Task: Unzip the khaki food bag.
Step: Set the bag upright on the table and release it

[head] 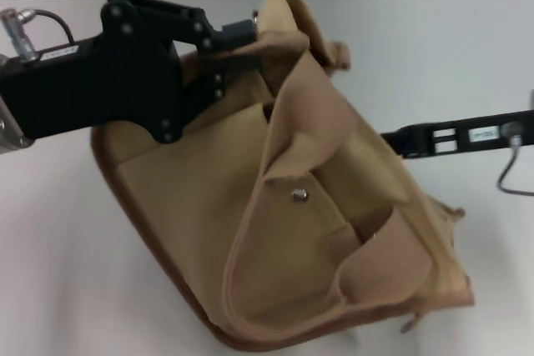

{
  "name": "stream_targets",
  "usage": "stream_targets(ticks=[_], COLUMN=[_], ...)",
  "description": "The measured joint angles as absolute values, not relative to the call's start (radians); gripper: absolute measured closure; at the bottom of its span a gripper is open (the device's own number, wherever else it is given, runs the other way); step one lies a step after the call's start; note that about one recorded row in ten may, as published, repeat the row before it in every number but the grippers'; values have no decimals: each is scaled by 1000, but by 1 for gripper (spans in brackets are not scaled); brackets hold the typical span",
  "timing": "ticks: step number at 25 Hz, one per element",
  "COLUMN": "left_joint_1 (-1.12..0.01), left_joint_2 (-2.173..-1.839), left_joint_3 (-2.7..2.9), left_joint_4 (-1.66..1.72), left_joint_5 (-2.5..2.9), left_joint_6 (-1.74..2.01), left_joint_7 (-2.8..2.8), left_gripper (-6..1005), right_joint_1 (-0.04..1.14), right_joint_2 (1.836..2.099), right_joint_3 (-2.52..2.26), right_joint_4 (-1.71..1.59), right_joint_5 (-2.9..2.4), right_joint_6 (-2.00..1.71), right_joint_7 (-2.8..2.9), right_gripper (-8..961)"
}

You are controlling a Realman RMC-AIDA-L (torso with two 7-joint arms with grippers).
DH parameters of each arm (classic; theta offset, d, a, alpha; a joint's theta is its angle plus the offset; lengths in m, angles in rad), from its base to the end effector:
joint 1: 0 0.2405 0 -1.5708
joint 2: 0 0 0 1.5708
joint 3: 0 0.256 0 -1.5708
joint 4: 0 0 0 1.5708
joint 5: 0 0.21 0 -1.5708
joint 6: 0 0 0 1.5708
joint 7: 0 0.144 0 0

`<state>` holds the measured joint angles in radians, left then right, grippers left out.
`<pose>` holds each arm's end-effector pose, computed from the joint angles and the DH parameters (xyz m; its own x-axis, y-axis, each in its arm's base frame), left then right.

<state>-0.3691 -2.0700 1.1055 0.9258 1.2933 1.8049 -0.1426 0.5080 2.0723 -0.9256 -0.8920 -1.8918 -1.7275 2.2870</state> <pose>-0.1758 0.2902 0.0408 0.2880 -0.9312 0.2235 -0.5105 -0.3468 -0.7869 0.2123 0.3188 0.0116 0.4332 -0.8435 -0.3176 -0.7895 -0.5251 0.3178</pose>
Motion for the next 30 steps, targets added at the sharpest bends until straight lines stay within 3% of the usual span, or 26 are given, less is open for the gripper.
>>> stream_targets(ticks=[8,12,24,30], left_joint_1=[-359,-357,-352,-356], left_joint_2=[-2073,-2071,-2068,-2070], left_joint_3=[1092,1091,1075,1077], left_joint_4=[918,899,803,794], left_joint_5=[1287,1257,1204,1196], left_joint_6=[1805,1815,1871,1880], left_joint_7=[-139,-123,-118,-120], left_gripper=[911,911,912,912], right_joint_1=[458,430,447,470], right_joint_2=[2051,2081,2086,2088], right_joint_3=[-679,-691,-823,-968], right_joint_4=[-894,-1070,-1153,-1157], right_joint_5=[-1750,-1745,-1728,-1722], right_joint_6=[-1913,-1911,-1809,-1725], right_joint_7=[2120,1925,1826,1807], right_gripper=[179,181,187,368])
